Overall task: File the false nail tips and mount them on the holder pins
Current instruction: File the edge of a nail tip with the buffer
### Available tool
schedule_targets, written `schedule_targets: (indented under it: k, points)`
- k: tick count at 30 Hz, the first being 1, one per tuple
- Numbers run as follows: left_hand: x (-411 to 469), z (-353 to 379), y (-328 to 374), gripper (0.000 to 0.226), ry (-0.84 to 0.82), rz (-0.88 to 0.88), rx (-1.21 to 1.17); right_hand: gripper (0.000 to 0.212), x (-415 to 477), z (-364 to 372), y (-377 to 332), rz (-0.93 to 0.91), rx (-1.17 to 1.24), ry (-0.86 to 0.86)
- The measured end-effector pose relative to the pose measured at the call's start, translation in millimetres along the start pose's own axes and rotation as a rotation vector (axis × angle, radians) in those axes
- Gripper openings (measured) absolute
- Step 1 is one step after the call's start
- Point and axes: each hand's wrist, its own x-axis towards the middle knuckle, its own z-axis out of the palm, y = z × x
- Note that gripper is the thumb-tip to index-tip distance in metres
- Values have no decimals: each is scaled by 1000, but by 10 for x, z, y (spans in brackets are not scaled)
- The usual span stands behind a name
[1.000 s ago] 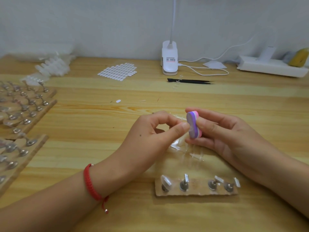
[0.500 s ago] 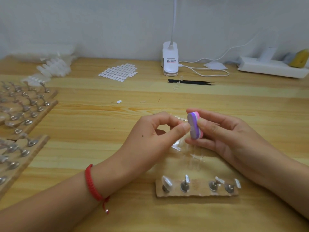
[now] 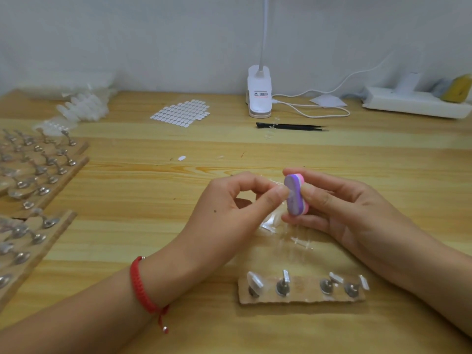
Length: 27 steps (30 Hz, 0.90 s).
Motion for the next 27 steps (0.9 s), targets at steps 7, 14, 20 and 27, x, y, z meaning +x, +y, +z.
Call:
schedule_targets:
  k: [7,14,20,27]
  points:
    - [4,-9,5,14,19,-12,-41,37,-16,-5,12,7,-2,-10]
    - [16,-22,4,17,-11,-13,-49,38,10,-8,2,6,35,34]
    - [4,-1,22,16,-60,10,14,34,8,-10,-11,9,30,40]
    - [5,2,30,15,-48,-1,9,37,15,-13,-3,1,23,39]
